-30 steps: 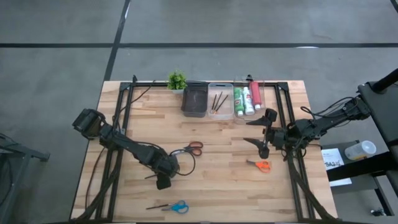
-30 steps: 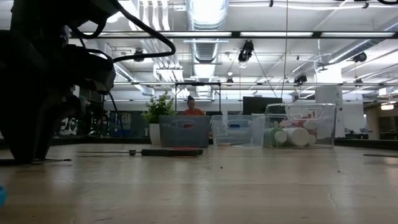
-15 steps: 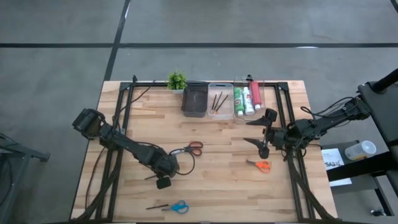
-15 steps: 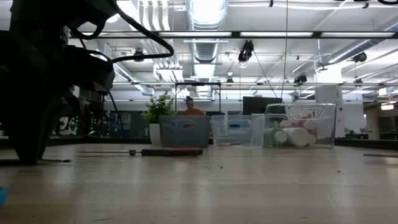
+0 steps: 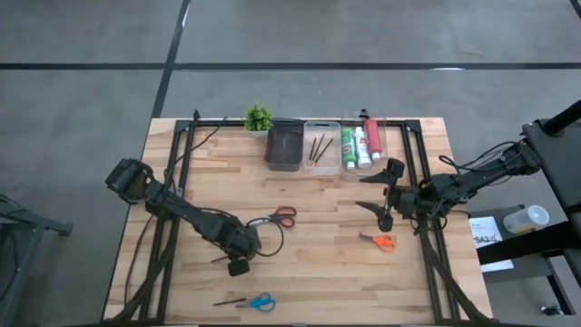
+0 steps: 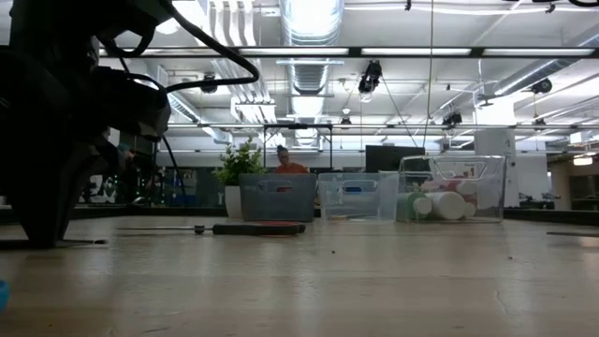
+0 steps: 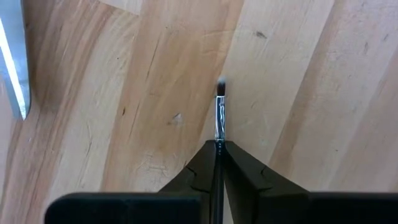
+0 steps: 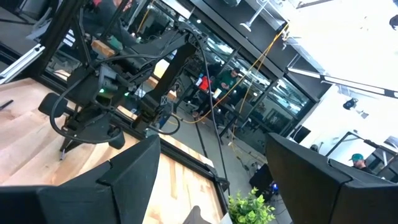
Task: Pick & Place Paint Supplies
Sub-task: Put the top silver paint brush into the white transparent bin
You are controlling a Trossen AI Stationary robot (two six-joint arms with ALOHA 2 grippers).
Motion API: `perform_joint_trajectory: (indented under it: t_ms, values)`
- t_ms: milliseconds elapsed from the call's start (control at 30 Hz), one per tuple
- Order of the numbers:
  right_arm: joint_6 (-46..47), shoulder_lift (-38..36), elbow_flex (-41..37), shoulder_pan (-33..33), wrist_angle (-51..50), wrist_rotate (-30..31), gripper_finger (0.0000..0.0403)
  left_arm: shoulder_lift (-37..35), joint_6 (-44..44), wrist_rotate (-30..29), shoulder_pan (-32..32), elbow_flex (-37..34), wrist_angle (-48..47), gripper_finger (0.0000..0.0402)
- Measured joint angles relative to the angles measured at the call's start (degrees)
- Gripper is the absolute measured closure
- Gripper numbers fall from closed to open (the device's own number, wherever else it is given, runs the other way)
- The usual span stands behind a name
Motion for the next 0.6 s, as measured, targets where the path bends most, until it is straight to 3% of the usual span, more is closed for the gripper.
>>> perform_joint_trajectory:
  t_ms: [600]
  values:
    - [-0.1, 0.0, 0.0, 0.0, 0.0, 0.0, 0.0115, -1.5, -1.3, 2.4, 1.8, -0.4, 0.3, 0.0372]
